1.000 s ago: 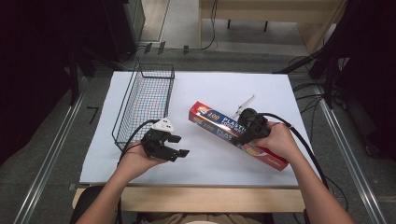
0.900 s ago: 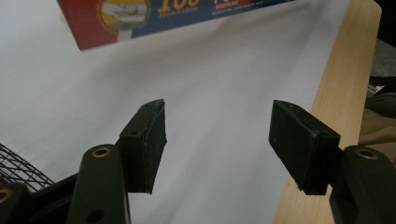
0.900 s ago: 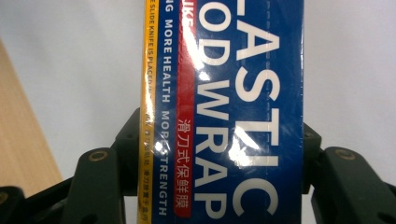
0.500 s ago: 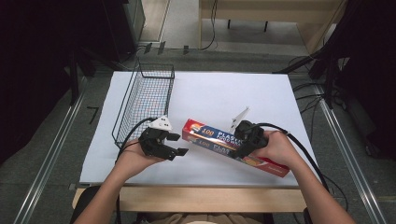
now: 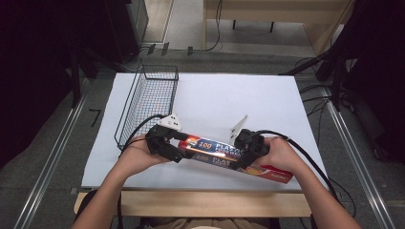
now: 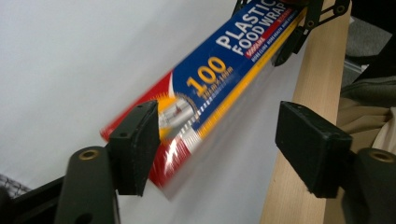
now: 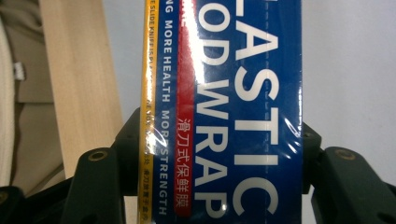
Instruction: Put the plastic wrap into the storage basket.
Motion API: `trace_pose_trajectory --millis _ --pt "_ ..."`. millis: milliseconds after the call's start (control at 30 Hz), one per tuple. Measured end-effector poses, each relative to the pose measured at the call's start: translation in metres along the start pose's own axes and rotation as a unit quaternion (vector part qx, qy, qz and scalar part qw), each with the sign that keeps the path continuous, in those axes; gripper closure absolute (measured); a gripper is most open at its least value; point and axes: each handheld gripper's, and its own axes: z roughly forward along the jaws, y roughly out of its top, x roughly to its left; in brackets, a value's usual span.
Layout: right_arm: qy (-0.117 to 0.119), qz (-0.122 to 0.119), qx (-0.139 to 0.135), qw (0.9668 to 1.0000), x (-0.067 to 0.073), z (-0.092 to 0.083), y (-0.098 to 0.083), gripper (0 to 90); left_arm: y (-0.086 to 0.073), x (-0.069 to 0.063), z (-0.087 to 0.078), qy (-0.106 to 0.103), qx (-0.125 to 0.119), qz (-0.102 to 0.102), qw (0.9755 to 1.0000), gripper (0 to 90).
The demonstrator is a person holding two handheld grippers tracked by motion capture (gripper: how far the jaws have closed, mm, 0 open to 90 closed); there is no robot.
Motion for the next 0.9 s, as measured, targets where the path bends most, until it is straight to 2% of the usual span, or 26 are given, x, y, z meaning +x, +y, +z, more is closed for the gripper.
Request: trace_pose_trajectory --millis 100,167,200,267,367,467,533,600,633,700,800,900 --pt "0.001 -0.018 0.000 0.9998 0.006 -0.001 0.002 41.5 0.004 -0.003 0.005 -0.019 0.001 0.019 0.9997 27.5" --pt "0.001 -0.028 0.000 0.9996 0.010 -0.003 0.003 41.5 0.006 -0.005 0.009 -0.027 0.021 0.026 0.9991 27.6" --pt "0.001 -0.038 -0.002 0.9993 0.010 -0.003 0.004 41.5 0.006 -0.006 0.012 -0.029 0.037 0.032 0.9984 27.8" --pt "0.008 -0.039 0.002 0.9992 0.014 -0.004 0.005 41.5 0.007 -0.009 0.016 -0.025 0.048 0.049 0.9973 26.7" --pt "0.009 -0.057 0.011 0.9983 0.020 -0.003 0.007 41.5 0.009 -0.012 0.021 -0.024 0.065 0.053 0.9962 25.1" --pt "0.007 -0.072 0.015 0.9973 0.025 -0.003 0.010 41.5 0.011 -0.015 0.028 -0.019 0.085 0.069 0.9938 23.3" --pt "0.007 -0.078 0.009 0.9969 0.027 -0.004 0.012 41.4 0.011 -0.019 0.033 -0.019 0.103 0.084 0.9910 22.2" --pt "0.004 -0.083 0.008 0.9965 0.030 -0.006 0.015 41.4 0.011 -0.022 0.037 -0.018 0.107 0.096 0.9895 22.3" --pt "0.001 -0.087 0.008 0.9962 0.031 -0.007 0.016 41.4 0.012 -0.024 0.039 -0.027 0.108 0.100 0.9887 24.1" --pt "-0.004 -0.092 0.009 0.9957 0.034 -0.008 0.018 41.4 0.012 -0.026 0.041 -0.030 0.112 0.114 0.9867 28.7" --pt "-0.012 -0.097 0.015 0.9951 0.036 -0.006 0.020 41.4 0.013 -0.028 0.046 -0.026 0.125 0.112 0.9855 28.9" --pt "-0.008 -0.096 0.013 0.9952 0.037 -0.006 0.022 41.4 0.013 -0.030 0.052 -0.028 0.132 0.117 0.9840 28.9"
